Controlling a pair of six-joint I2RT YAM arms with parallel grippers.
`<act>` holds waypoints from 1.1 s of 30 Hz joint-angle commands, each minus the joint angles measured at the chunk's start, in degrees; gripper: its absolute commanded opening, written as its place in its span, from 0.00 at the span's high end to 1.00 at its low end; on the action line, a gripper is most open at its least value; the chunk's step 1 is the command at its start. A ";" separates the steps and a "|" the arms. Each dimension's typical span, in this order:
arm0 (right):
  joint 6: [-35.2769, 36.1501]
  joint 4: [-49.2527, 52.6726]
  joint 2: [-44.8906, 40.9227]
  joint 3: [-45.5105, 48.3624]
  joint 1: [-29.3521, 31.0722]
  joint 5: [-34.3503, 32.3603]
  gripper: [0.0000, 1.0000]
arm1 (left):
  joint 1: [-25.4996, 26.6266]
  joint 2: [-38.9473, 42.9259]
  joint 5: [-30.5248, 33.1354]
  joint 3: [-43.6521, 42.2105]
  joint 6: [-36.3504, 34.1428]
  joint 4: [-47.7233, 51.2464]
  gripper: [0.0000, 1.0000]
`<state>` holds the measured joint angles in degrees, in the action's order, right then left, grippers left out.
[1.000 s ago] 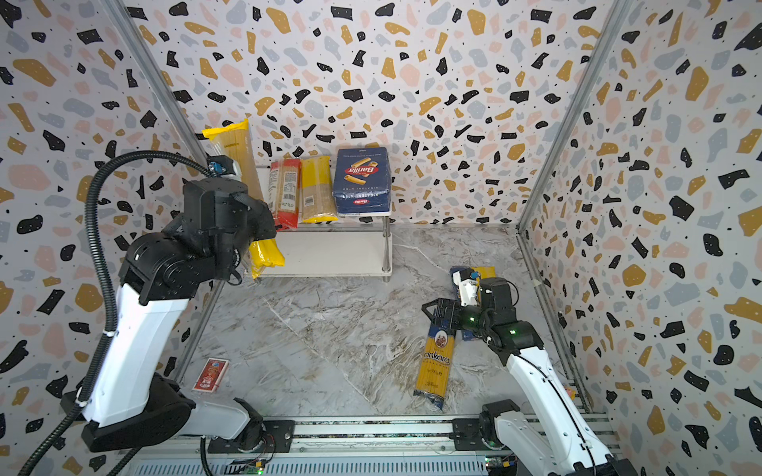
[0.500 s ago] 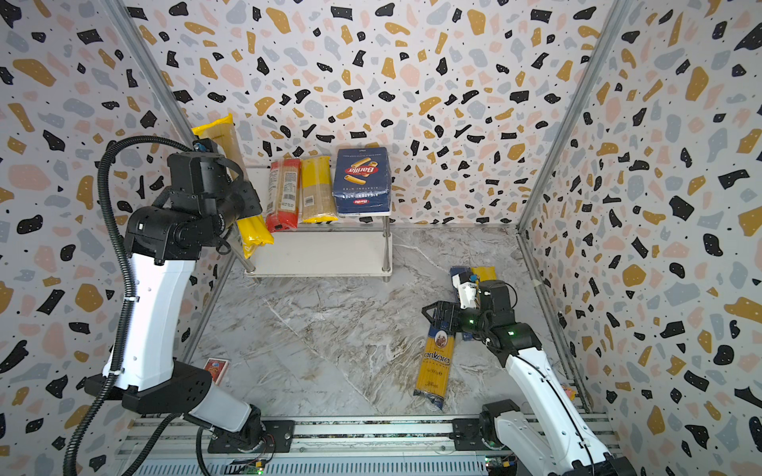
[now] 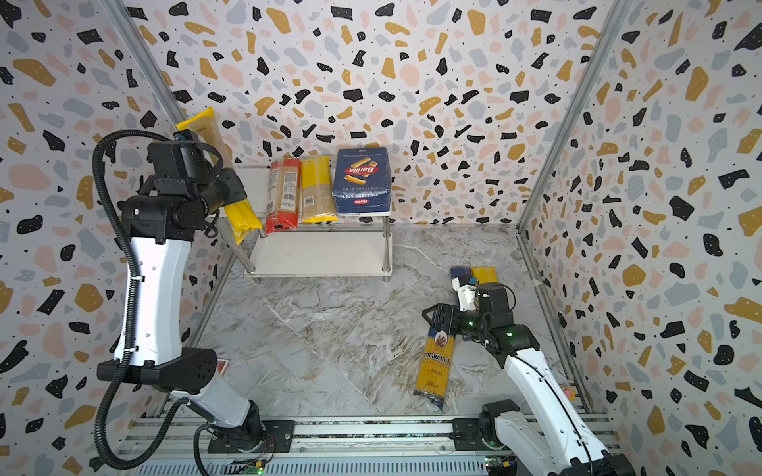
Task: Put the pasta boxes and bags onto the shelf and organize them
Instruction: 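Lower the Pastatime bag onto the shelf beside the red-and-clear bag with the left gripper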
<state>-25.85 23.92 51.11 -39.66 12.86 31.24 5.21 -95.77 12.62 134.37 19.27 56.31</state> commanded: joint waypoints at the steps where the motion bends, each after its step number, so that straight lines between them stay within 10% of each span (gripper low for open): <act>1: 0.06 -0.95 0.13 0.32 0.06 -0.57 0.01 | -1.35 -0.13 -3.39 3.62 -1.13 -11.64 1.00; 33: 0.41 -2.30 8.04 -2.28 0.06 -2.36 0.01 | -11.01 -13.47 -18.31 8.66 1.39 -17.06 1.00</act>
<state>-25.85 22.22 59.02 -39.86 12.86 29.34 -5.37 -109.56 -4.23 139.76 20.38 50.13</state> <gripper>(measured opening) 0.990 0.187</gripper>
